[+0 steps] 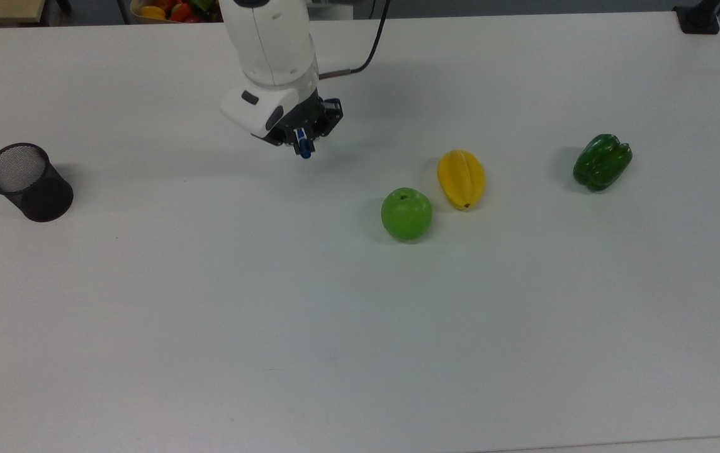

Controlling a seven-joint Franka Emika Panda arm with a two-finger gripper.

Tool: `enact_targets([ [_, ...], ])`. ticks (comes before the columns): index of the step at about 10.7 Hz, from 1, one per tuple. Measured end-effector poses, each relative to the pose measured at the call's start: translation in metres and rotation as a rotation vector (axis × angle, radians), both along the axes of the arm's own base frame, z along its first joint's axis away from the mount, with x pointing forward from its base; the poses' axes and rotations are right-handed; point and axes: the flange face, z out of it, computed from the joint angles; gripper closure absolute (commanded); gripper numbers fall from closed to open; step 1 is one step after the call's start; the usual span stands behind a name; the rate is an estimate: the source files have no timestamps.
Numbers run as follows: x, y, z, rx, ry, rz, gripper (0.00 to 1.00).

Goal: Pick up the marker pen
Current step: 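Carry the marker pen toward the green apple and lower it, then open the gripper to release the marker pen onto the table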

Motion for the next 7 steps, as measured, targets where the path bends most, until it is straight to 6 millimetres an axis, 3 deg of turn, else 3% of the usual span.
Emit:
enact_targets([
  [5, 0.015, -0.001, -0.061, 0.003, -0.060, -0.043, 1.00],
  [7, 0.017, -0.001, -0.074, 0.003, -0.055, -0.052, 1.00],
])
